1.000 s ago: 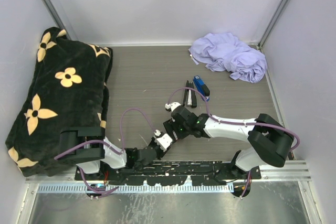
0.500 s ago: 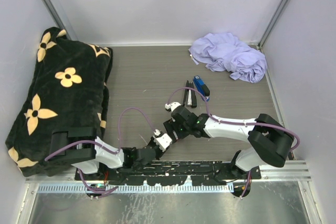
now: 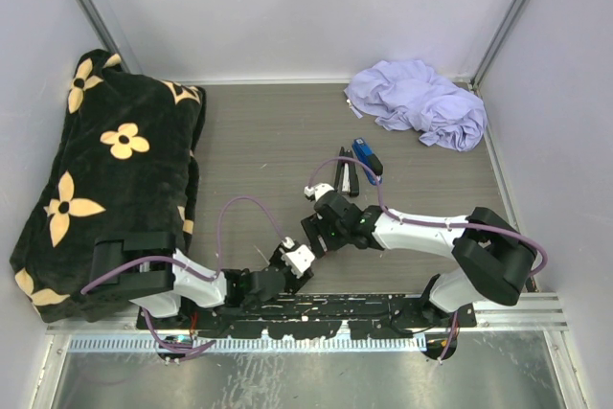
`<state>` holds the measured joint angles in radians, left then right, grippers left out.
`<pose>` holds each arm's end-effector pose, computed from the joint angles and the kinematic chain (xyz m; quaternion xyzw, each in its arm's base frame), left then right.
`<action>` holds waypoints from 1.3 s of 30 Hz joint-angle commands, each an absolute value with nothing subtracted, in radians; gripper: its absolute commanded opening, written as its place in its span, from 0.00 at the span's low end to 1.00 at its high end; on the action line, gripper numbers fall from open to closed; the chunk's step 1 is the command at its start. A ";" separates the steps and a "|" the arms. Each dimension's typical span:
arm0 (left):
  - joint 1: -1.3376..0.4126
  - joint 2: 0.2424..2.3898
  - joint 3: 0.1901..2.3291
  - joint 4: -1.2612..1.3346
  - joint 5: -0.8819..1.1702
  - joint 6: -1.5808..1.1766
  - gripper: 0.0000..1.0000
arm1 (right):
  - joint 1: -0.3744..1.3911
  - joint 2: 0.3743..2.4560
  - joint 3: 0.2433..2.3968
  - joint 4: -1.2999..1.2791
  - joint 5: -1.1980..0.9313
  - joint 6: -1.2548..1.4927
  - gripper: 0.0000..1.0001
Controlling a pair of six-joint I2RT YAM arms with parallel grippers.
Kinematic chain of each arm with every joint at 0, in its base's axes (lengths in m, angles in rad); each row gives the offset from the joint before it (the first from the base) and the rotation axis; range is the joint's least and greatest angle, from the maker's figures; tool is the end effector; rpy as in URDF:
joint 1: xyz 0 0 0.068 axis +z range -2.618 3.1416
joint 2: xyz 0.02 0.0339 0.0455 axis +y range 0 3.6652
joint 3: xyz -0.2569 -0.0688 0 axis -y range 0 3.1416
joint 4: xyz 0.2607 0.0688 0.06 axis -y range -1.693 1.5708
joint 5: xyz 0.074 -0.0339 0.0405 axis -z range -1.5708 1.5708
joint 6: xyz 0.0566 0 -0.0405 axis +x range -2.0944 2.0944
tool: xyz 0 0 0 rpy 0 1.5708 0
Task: Load the staples into the stapler
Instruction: Open the staple box at the center of the board, then adjust the stapler at the center of the board.
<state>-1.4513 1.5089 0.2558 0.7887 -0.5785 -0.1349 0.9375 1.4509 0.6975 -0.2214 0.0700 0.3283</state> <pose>0.0607 -0.2456 0.0866 0.3803 0.7368 -0.1885 0.5263 0.1770 0.2344 0.1260 -0.2767 0.9144 0.1466 0.2564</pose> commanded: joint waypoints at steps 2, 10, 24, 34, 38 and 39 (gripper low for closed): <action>-1.454 1.479 0.248 0.801 -0.559 -0.129 0.64 | 0.928 1.424 0.727 -0.235 0.088 0.327 0.78; -1.442 1.241 0.203 0.682 -0.608 -0.213 0.78 | 0.927 1.428 0.745 -0.230 0.058 0.348 0.84; -0.946 0.870 0.393 -0.005 -0.097 -0.441 0.95 | 0.831 1.316 0.784 -0.272 -0.064 0.363 0.90; -0.590 1.116 0.792 -0.301 0.221 -0.569 0.95 | 0.619 1.240 0.872 -0.375 0.092 0.354 0.80; -0.408 1.144 0.963 -0.430 0.400 -0.586 0.95 | 0.527 1.283 0.911 -0.356 0.125 0.354 0.83; -0.370 1.144 0.991 -0.450 0.435 -0.584 0.95 | 0.510 1.301 0.916 -0.339 0.131 0.352 0.83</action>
<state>-0.5003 1.1545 0.8543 -0.3122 0.1928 -0.5476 0.5674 1.2713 0.8555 -0.3725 0.0620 0.3538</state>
